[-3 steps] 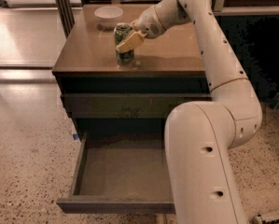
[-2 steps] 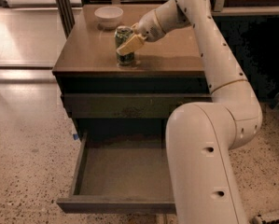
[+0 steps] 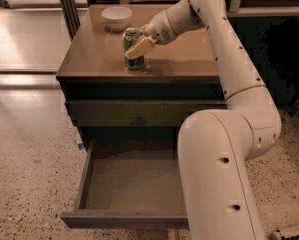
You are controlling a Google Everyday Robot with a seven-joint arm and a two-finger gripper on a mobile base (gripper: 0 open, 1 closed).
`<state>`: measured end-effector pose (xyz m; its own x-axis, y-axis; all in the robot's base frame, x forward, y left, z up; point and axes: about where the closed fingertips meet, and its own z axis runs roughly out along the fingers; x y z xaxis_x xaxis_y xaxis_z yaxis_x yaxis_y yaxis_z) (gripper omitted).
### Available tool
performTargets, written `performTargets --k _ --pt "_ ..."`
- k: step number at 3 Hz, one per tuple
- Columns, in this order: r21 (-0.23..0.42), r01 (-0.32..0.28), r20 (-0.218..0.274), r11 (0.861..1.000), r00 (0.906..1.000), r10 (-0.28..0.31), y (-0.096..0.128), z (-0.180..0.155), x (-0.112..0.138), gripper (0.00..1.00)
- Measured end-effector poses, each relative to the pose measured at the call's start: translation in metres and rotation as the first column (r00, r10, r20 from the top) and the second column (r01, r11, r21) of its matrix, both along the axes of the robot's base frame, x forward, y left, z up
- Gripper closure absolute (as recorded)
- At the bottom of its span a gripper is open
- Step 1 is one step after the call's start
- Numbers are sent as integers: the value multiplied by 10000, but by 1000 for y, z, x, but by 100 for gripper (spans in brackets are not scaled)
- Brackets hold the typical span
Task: Pick green can from middle drawer and place on counter
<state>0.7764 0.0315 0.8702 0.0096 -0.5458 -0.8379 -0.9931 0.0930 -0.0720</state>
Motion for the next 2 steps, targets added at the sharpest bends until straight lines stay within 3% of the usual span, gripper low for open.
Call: performTargets --k 2 --pt "0 0 0 10000 10000 0 0 0 0 35"
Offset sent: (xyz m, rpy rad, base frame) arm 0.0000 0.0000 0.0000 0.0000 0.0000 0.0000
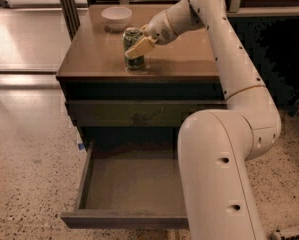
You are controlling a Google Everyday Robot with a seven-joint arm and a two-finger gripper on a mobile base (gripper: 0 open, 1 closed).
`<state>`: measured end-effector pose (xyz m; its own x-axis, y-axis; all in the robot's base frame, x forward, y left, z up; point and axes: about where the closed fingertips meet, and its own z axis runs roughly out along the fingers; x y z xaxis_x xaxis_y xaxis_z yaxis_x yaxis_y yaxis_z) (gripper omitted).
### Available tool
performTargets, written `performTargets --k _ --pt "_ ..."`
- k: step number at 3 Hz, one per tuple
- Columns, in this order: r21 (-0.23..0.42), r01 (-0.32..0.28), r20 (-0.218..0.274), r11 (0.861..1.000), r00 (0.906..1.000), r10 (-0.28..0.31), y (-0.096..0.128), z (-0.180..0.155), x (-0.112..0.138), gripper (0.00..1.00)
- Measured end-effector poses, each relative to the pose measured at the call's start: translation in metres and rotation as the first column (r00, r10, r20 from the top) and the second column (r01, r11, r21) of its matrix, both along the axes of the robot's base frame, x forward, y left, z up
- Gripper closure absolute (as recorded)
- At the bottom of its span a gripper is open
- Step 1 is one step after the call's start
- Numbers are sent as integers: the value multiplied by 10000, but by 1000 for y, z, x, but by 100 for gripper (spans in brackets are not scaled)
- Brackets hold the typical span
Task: Pick green can from middle drawer and place on counter
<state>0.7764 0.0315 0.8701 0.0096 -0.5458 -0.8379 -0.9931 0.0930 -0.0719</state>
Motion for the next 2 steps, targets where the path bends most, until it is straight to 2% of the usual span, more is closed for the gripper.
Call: performTargets --k 1,2 --pt "0 0 0 10000 10000 0 0 0 0 12" --pt "0 0 0 10000 10000 0 0 0 0 0"
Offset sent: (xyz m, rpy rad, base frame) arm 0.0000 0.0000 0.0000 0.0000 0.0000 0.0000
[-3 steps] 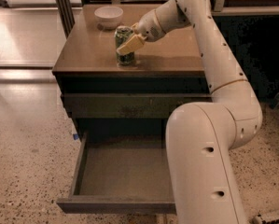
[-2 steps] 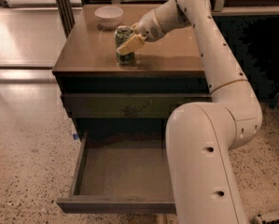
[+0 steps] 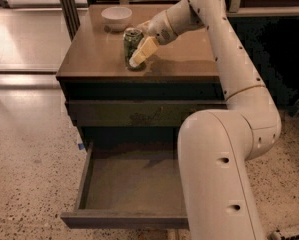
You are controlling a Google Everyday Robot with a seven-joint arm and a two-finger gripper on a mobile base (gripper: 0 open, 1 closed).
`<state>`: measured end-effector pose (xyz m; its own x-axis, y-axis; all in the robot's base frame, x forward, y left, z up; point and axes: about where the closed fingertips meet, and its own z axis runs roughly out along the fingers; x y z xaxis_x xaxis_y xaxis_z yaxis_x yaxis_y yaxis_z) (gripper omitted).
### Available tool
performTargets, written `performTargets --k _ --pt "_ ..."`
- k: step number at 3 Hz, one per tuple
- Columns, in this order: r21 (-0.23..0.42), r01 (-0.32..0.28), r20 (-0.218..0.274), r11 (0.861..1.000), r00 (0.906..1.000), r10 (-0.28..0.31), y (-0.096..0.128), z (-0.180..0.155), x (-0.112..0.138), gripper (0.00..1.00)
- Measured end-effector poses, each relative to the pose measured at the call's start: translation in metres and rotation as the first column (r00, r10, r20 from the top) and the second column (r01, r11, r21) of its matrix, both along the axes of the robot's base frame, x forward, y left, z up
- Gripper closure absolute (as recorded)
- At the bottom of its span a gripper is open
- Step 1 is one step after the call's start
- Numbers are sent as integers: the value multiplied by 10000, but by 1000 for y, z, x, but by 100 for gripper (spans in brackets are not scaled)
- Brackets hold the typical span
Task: Pick green can from middle drawer and place on counter
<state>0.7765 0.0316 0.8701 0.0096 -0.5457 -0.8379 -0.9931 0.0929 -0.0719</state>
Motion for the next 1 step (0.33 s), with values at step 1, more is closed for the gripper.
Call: performTargets --k 1 --pt "0 0 0 10000 10000 0 0 0 0 0"
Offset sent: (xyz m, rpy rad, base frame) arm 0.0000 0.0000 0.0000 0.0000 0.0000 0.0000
